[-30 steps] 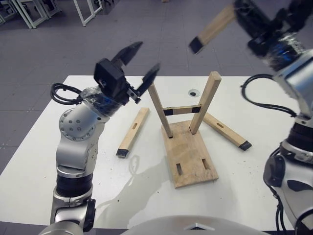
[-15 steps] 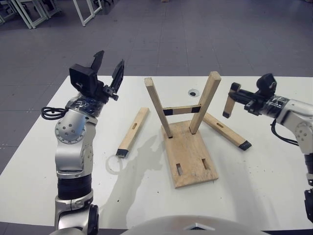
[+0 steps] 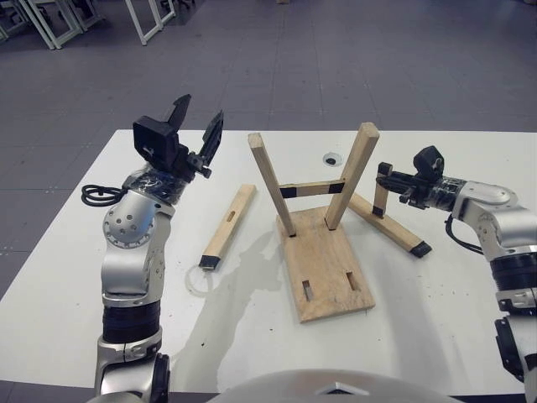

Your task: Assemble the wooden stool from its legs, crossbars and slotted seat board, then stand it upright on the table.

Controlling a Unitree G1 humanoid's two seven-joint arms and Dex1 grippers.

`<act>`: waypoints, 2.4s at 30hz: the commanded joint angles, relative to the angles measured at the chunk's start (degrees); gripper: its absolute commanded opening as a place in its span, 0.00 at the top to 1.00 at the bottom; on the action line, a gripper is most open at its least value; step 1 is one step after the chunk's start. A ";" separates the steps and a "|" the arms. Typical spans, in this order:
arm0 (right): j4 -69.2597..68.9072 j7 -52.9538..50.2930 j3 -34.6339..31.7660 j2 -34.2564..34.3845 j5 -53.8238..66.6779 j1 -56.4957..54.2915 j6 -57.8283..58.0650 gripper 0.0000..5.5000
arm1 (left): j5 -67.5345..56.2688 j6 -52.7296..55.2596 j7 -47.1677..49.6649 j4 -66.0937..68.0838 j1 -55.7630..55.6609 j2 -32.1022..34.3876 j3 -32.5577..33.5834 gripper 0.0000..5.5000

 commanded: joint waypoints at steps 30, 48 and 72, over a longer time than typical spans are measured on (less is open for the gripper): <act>-21.97 -28.78 -13.23 13.40 -2.03 23.49 3.21 0.93 | 1.28 -1.04 1.69 0.41 3.71 -2.09 0.07 0.51; -34.89 -33.02 -16.73 15.09 -1.67 18.80 1.70 0.63 | 1.61 -1.90 1.52 1.68 4.11 -2.17 0.31 0.51; -10.82 -37.50 -13.06 17.92 -7.20 2.44 8.08 0.63 | 1.72 -1.34 1.98 2.29 6.22 -3.22 -0.44 0.51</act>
